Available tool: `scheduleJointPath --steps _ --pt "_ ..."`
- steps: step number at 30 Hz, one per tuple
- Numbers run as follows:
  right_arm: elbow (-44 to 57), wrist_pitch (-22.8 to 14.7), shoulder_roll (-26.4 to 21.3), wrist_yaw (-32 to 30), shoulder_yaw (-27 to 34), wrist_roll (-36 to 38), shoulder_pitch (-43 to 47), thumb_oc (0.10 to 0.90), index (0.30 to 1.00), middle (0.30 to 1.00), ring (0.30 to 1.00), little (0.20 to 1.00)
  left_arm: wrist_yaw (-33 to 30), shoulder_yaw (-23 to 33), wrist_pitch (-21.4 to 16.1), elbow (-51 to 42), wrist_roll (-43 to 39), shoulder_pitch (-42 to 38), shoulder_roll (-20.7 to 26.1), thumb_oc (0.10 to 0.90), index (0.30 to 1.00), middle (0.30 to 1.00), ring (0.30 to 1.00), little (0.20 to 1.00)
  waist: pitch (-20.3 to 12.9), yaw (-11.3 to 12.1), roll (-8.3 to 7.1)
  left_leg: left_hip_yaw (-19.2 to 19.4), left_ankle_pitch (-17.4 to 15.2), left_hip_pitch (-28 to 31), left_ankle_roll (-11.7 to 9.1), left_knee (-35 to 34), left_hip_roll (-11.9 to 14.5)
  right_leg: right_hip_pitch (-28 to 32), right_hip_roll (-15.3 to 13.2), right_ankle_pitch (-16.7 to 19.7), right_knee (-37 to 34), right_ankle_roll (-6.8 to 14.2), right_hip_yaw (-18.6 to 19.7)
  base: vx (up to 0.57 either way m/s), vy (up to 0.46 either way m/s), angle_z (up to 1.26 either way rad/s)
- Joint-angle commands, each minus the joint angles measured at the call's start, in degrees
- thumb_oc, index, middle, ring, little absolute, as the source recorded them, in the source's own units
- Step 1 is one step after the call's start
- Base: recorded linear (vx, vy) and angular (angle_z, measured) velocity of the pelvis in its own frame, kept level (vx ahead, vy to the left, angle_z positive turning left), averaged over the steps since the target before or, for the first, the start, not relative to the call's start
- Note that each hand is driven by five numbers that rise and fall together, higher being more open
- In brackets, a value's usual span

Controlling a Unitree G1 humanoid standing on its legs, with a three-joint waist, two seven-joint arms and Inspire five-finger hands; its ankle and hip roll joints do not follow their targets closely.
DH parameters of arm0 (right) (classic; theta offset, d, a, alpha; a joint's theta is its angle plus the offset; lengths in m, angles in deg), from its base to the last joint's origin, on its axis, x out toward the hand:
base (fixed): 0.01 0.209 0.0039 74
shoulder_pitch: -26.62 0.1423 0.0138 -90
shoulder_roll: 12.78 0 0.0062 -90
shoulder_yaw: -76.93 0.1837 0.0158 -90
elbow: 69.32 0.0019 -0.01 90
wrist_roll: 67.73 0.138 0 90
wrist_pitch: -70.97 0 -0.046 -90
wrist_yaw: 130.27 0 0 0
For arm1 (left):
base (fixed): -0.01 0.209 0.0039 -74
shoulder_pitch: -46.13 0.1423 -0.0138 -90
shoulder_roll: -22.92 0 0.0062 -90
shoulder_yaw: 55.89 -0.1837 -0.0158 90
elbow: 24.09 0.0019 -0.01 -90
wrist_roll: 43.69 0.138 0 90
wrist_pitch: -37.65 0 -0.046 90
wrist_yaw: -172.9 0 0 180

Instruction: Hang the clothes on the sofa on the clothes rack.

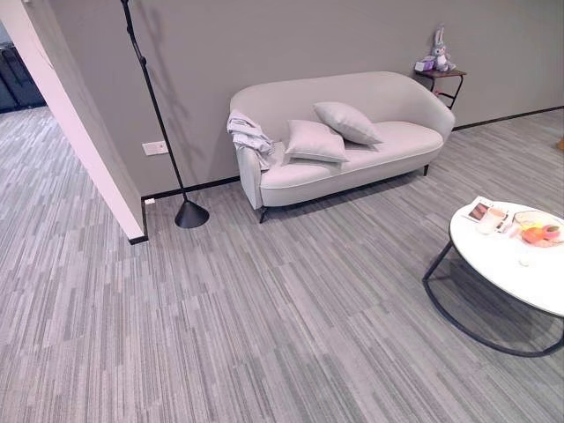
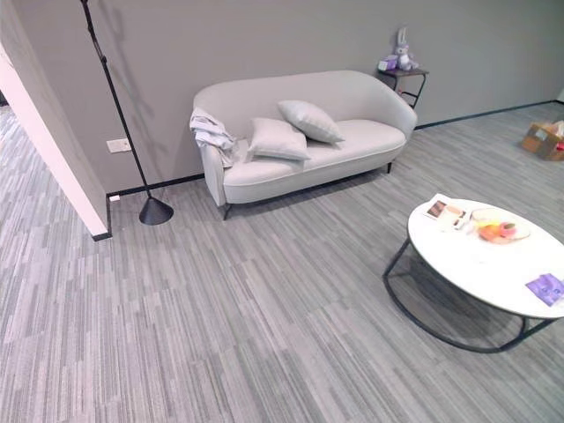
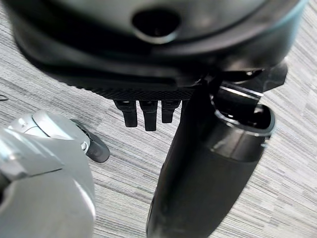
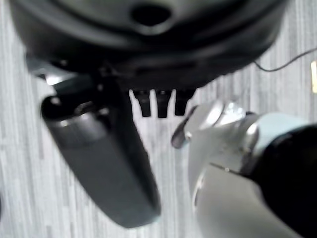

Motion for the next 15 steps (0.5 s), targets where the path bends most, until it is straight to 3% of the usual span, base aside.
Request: scheduleJointPath --steps 1,10,15 --pt "-3.97 -0.83 0.44 -0.35 -0.59 -1.12 2.88 0.800 0.900 0.900 0.900 0.900 0.58 0.17 -0.70 3.76 2.31 -2.28 0.34 0.800 0.900 0.900 0.900 0.900 -0.92 0.24 -1.21 -1.15 5.65 -1.39 -3.89 -6.78 2.66 6.67 -4.97 3.25 -8.41 6.46 -0.61 0.00 0.000 0.00" --pt "-3.28 -1.69 0.06 0.81 -7.24 -11.67 3.16 0.800 0.900 0.900 0.900 0.900 3.71 -6.08 -0.87 1.24 5.31 -2.70 -1.11 0.800 0.900 0.900 0.900 0.900 -0.55 0.38 -1.25 -1.78 5.67 -1.70 -3.62 -6.78 2.53 6.47 -4.97 3.51 -8.41 6.39 -0.72 0.00 0.000 0.00" --pt "-2.33 -1.95 0.53 1.45 -9.39 -14.29 2.99 0.800 0.900 0.900 0.900 0.900 3.81 -6.82 -1.16 0.90 6.19 -2.56 -1.21 0.800 0.900 0.900 0.900 0.900 -0.49 0.67 -1.30 -2.18 5.52 -1.59 -3.49 -6.78 2.32 6.69 -5.05 3.43 -8.41 6.47 -0.96 0.00 0.000 0.00"
